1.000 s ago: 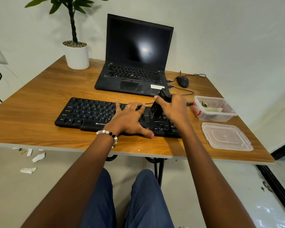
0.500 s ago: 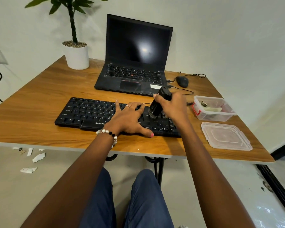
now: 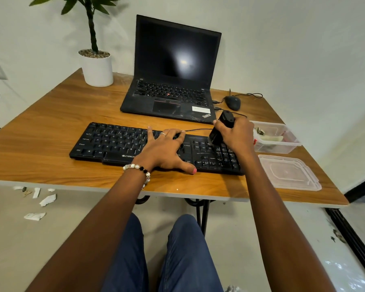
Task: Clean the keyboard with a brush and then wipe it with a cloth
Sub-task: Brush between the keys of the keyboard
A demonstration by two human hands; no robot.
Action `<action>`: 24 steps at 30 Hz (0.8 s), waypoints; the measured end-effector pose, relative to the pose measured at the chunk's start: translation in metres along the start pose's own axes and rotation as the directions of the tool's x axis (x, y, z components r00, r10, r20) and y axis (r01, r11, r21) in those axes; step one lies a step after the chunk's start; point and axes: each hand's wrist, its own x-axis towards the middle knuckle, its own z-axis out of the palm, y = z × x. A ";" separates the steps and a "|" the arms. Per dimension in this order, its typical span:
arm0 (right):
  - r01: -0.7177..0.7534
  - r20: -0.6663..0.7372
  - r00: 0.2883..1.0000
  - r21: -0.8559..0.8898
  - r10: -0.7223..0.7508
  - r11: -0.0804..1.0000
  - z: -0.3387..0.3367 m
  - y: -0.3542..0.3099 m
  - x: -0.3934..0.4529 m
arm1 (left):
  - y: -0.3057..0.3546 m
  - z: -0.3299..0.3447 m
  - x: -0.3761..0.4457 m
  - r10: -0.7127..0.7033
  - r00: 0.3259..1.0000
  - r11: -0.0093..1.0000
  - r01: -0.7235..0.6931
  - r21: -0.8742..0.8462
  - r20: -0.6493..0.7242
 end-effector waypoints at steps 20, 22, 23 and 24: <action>0.040 -0.027 0.999 0.017 -0.039 0.999 0.006 -0.018 -0.045 | 0.000 0.001 0.000 -0.003 1.000 1.000 0.003 0.006 0.001; 0.015 0.067 0.997 0.181 -0.028 0.983 0.010 -0.022 -0.045 | 0.000 0.001 0.001 -0.007 1.000 1.000 0.007 0.004 0.003; -0.011 0.107 0.994 0.258 -0.017 0.966 0.010 -0.023 -0.044 | 0.000 0.001 0.000 -0.008 1.000 1.000 0.008 0.003 0.007; -0.005 0.111 0.993 0.268 -0.026 0.963 0.009 -0.022 -0.043 | 0.000 0.001 0.000 -0.008 1.000 1.000 0.008 0.004 0.008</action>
